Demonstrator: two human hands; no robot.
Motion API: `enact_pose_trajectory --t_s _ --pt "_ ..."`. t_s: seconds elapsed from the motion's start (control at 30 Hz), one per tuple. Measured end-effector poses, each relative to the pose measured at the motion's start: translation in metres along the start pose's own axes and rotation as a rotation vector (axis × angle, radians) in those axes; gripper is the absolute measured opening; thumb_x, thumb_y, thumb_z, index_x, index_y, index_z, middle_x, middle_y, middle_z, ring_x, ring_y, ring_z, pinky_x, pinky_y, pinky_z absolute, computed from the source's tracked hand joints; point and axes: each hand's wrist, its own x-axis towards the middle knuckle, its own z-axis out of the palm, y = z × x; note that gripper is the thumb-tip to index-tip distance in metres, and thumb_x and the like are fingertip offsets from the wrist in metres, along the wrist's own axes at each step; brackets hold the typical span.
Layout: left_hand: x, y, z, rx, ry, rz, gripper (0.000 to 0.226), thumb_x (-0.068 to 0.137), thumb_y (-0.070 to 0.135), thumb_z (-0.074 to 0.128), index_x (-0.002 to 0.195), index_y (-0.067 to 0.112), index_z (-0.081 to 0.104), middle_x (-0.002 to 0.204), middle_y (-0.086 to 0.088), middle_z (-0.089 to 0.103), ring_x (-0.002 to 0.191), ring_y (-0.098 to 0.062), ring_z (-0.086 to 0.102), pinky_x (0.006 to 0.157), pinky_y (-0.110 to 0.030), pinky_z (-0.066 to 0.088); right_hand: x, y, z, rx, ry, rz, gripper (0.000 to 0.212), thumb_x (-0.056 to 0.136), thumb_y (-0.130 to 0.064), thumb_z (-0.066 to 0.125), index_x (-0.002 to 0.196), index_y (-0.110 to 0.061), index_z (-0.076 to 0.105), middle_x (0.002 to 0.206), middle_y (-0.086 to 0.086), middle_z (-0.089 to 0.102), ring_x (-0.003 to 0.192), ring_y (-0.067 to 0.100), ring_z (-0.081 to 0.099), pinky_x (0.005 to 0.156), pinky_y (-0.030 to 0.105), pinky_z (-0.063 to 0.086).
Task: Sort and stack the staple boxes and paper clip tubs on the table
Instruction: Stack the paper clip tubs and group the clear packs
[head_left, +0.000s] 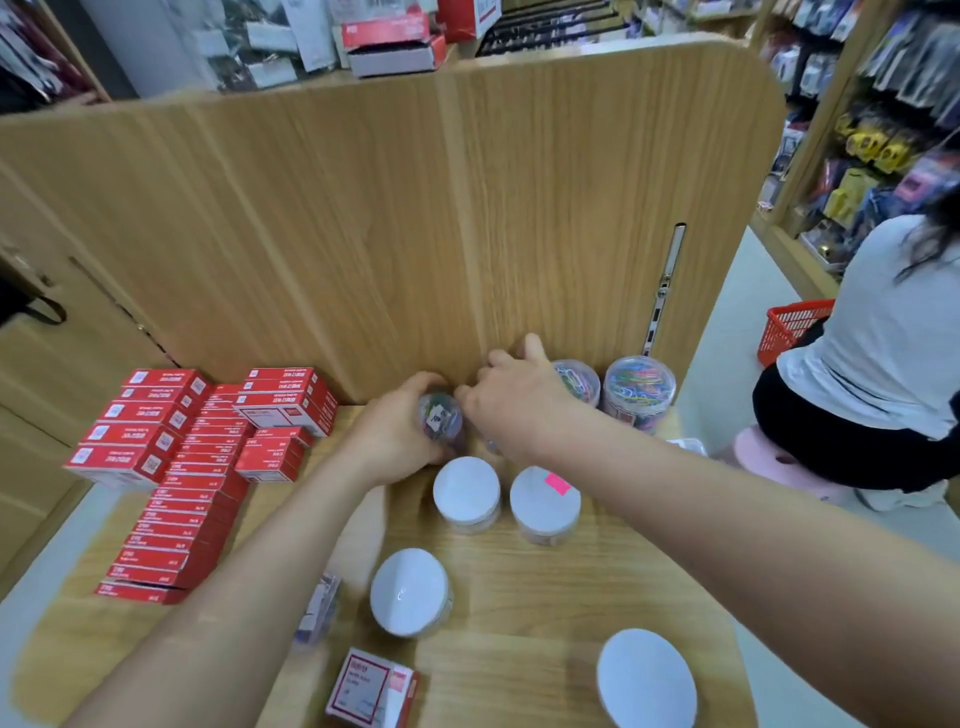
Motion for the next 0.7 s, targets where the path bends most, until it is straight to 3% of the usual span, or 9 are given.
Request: enact_pose_trajectory --t_s 0.13,0.23,0.3,0.37,0.43,0.53,0.63,0.7 --pt "-0.011 0.000 -0.007 -0.077 0.153 -0.050 0.070 0.059 0.029 0.086 0.118 0.025 0.048 0.102 0.005 0.062 0.095 -0.020 0.061 0.081 -0.031 0.048 -0.014 0.004 -0.011 0.120 0.145 0.015 0.036 0.081 -0.025 0.063 0.113 -0.016 0.047 0.107 0.005 0.052 0.095 0.027 0.056 0.091 0.049 0.030" --pt "-0.016 0.019 -0.022 -0.330 0.257 0.024 0.062 0.061 0.026 0.087 0.114 0.030 0.055 0.100 0.013 0.064 0.090 -0.006 0.063 0.083 -0.023 0.049 -0.047 0.033 -0.030 0.506 0.284 0.104 0.052 0.069 -0.033 0.071 0.114 -0.018 0.049 0.102 0.002 0.039 0.081 0.027 0.057 0.080 0.039 0.047" --pt "-0.015 0.044 -0.025 -0.492 0.252 0.114 0.062 0.062 0.020 0.088 0.116 0.028 0.059 0.101 0.015 0.064 0.088 0.005 0.062 0.083 -0.014 0.047 -0.075 0.060 -0.040 0.696 0.391 0.173 0.061 0.064 -0.032 0.073 0.121 -0.025 0.053 0.104 0.001 0.042 0.089 0.023 0.056 0.081 0.031 0.045" --pt "-0.012 0.073 -0.017 -0.541 0.223 0.204 0.065 0.061 0.018 0.089 0.118 0.025 0.059 0.104 0.012 0.065 0.089 0.007 0.061 0.081 -0.009 0.045 -0.099 0.086 -0.034 0.724 0.436 0.275 0.067 0.062 -0.028 0.075 0.125 -0.028 0.054 0.105 0.000 0.047 0.094 0.018 0.052 0.078 0.023 0.036" --pt "-0.008 0.095 0.000 -0.481 0.226 0.276 0.069 0.055 0.026 0.086 0.117 0.029 0.056 0.109 0.009 0.064 0.097 -0.003 0.062 0.088 -0.019 0.048 -0.111 0.101 -0.016 0.718 0.435 0.363 0.069 0.062 -0.026 0.076 0.126 -0.030 0.052 0.105 -0.003 0.051 0.097 0.017 0.053 0.078 0.022 0.033" --pt "-0.005 0.107 0.027 -0.440 0.245 0.292 0.060 0.055 0.028 0.083 0.107 0.033 0.052 0.103 0.011 0.064 0.095 -0.012 0.062 0.086 -0.036 0.051 -0.112 0.101 0.017 0.838 0.489 0.407 0.067 0.064 -0.024 0.082 0.125 -0.026 0.054 0.111 -0.002 0.060 0.105 0.017 0.056 0.086 0.026 0.043" --pt "-0.003 0.106 0.039 -0.415 0.315 0.270 0.052 0.059 0.026 0.085 0.102 0.033 0.055 0.102 0.008 0.062 0.094 -0.010 0.059 0.087 -0.036 0.049 -0.108 0.095 0.038 0.935 0.564 0.448 0.059 0.065 -0.026 0.085 0.119 -0.022 0.059 0.112 -0.003 0.062 0.104 0.015 0.059 0.091 0.025 0.045" --pt "-0.005 0.103 0.041 -0.404 0.346 0.261 0.059 0.059 0.023 0.086 0.109 0.034 0.056 0.108 0.009 0.057 0.099 -0.007 0.055 0.092 -0.031 0.046 -0.106 0.091 0.047 0.999 0.615 0.469 0.058 0.066 -0.028 0.084 0.118 -0.024 0.058 0.112 -0.003 0.060 0.104 0.015 0.058 0.092 0.031 0.048"
